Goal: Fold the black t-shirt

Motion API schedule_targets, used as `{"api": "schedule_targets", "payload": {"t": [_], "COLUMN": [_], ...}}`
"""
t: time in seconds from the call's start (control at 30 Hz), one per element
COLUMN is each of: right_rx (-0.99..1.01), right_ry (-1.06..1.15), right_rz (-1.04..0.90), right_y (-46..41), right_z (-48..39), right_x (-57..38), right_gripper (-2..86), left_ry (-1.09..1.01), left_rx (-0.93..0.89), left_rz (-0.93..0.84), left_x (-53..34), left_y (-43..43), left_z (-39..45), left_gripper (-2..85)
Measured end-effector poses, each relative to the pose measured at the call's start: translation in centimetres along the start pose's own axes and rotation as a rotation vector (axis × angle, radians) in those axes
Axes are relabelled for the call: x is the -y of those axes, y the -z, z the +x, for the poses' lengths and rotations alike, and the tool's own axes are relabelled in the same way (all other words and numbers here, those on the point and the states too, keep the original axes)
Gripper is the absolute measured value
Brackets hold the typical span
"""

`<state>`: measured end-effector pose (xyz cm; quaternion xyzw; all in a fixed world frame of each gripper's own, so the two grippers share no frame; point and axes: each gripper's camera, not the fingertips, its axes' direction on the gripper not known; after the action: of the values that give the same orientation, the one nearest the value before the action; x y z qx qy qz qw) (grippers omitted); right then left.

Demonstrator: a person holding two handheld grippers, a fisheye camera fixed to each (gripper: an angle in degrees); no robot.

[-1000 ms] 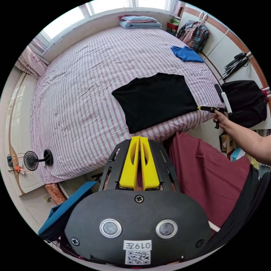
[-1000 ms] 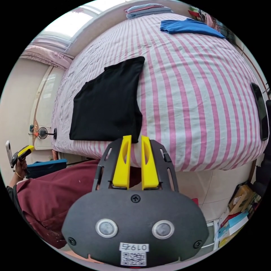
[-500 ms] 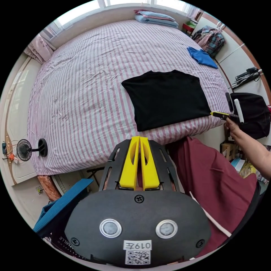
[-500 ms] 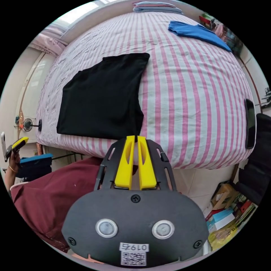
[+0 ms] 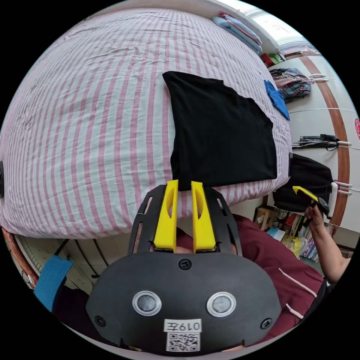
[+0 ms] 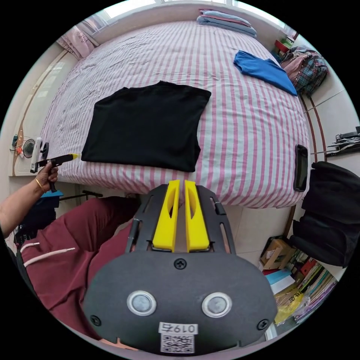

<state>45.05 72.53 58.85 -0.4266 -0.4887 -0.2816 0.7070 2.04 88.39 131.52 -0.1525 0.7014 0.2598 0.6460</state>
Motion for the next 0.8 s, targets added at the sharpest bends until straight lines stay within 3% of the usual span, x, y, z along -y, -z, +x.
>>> {"api": "schedule_targets", "payload": {"t": [0.2,0.53,0.73,0.8], "right_rx": [0.034,0.075,0.111,0.133], "right_ry": [0.017,0.093,0.083,0.075], "right_rz": [-0.042,-0.013,0.013,0.007], "right_y": [0.8,4.0,5.3,5.3], "right_z": [-0.6,-1.6,-1.0,-0.8], "right_x": [1.3,6.0,8.3,9.0], "right_gripper": [-0.3,-0.7,-0.7,-0.7], "left_ry": [0.060,0.133,0.269,0.264], "left_rx": [-0.056,-0.072,-0.264,-0.240], "left_rz": [0.018,-0.029,0.001,-0.022], "left_x": [3.1,8.3,9.5,10.2], "left_y": [1.6,3.5,4.6,5.0], "left_z": [-4.4,-9.4,-13.9,-14.3], "left_gripper": [10.5,3.2,1.2,1.1]}}
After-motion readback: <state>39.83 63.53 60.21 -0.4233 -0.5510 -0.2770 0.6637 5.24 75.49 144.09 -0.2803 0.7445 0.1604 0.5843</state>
